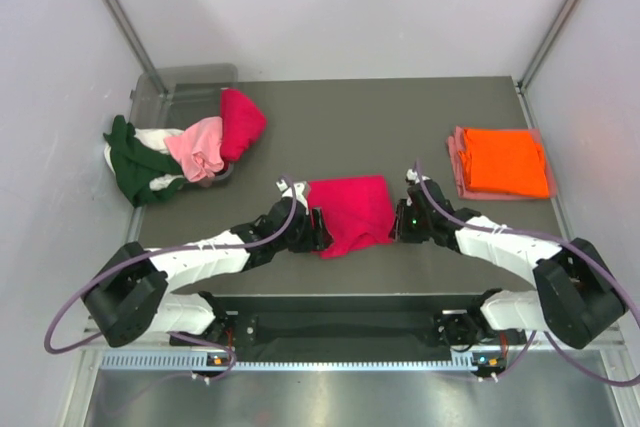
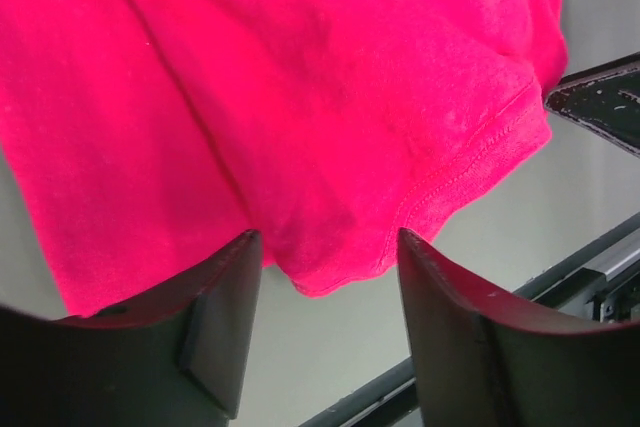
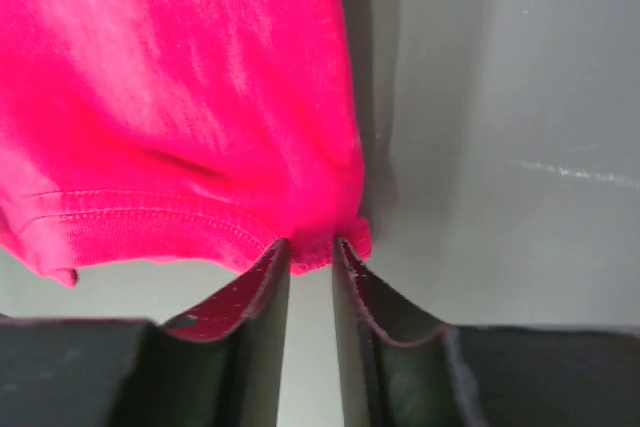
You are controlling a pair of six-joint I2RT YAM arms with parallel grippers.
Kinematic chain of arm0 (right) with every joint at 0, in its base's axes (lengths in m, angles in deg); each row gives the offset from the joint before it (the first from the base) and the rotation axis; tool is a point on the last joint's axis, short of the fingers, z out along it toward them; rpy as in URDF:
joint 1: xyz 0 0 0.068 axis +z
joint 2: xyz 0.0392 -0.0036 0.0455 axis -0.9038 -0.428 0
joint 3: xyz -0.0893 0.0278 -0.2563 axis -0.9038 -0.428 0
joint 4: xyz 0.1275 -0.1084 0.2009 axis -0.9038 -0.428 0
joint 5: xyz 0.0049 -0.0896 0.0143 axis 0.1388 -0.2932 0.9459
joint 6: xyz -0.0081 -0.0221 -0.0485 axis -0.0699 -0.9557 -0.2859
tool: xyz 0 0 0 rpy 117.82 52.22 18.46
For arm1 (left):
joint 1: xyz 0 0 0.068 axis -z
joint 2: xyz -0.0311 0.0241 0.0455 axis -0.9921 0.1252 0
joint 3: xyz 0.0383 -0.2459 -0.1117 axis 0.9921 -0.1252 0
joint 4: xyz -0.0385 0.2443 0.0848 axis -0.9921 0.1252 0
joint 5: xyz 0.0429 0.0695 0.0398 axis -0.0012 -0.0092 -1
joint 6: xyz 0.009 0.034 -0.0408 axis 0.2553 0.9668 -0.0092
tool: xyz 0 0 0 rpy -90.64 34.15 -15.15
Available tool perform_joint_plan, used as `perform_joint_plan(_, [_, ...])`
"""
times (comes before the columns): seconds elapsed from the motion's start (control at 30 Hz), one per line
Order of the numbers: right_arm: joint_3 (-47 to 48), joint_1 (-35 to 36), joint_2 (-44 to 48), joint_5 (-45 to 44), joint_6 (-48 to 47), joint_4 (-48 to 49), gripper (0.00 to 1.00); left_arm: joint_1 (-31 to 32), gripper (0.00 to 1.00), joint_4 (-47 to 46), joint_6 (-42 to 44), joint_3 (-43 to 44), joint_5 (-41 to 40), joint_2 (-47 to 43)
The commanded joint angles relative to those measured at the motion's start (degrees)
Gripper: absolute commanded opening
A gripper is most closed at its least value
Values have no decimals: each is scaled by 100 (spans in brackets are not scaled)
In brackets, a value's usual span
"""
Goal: Fold and stack the t-shirts
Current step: Flatten the tshirt out
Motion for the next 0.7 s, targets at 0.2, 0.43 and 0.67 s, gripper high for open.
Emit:
perform_joint_plan(0.2, [82, -48, 131, -59, -38, 281, 1, 19, 42, -801, -435, -99, 371, 325])
perform_joint_plan(0.43, [73, -57, 527, -235, -47, 97, 0, 19, 10, -793, -445, -81, 416, 361])
perform_joint_plan(0.67, [29, -57, 923, -454, -82, -97, 0, 81, 0, 233, -269, 330, -216, 45])
